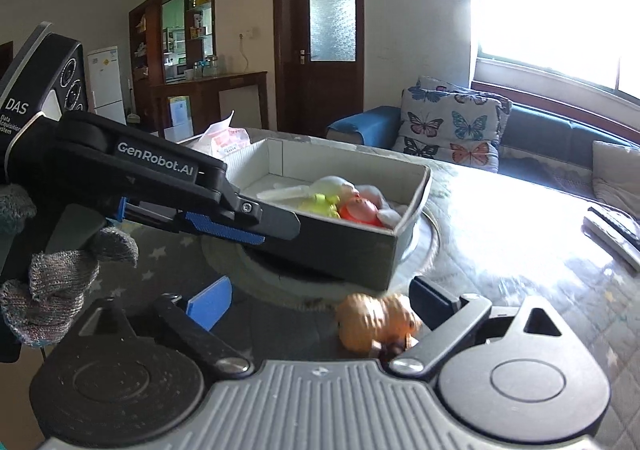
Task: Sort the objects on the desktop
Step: 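Move both grippers down to the black-haired doll beside the peanut toy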
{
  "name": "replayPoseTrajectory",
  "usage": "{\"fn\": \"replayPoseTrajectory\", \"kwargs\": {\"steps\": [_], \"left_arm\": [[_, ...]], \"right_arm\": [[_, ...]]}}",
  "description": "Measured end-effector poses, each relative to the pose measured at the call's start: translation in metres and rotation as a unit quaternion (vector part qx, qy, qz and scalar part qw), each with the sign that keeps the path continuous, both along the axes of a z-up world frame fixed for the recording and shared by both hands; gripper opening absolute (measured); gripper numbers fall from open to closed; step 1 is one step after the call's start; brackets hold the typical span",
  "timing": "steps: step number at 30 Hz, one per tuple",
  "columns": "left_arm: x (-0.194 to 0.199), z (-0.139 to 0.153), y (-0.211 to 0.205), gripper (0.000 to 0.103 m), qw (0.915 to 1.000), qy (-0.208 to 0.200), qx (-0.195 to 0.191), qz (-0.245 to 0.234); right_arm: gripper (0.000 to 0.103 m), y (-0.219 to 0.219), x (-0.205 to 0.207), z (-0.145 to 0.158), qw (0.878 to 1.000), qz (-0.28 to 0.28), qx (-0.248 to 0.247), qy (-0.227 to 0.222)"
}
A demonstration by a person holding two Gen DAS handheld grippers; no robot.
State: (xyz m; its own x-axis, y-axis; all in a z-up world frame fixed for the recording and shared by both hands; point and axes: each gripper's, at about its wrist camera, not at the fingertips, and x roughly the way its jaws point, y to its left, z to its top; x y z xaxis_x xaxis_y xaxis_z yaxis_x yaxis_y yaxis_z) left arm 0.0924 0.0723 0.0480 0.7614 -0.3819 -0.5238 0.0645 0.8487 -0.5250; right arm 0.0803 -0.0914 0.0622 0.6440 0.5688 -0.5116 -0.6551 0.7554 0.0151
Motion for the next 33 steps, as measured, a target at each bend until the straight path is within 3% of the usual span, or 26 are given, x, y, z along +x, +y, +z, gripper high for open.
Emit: {"fn": "replayPoseTrajectory", "kwargs": {"steps": [10, 33], "left_arm": [[-0.008, -0.015, -0.030, 0.043, 0.9991, 0.021, 0.029, -0.024], [-0.002, -0.037, -0.059, 0.043, 0.9948, 0.066, 0.059, -0.050]], "right_arm": [[0.101, -0.015, -0.020, -0.020, 0.999, -0.037, 0.001, 0.009], [0.103, -0.046, -0.014, -0.037, 0.995, -0.089, 0.027, 0.045]]}}
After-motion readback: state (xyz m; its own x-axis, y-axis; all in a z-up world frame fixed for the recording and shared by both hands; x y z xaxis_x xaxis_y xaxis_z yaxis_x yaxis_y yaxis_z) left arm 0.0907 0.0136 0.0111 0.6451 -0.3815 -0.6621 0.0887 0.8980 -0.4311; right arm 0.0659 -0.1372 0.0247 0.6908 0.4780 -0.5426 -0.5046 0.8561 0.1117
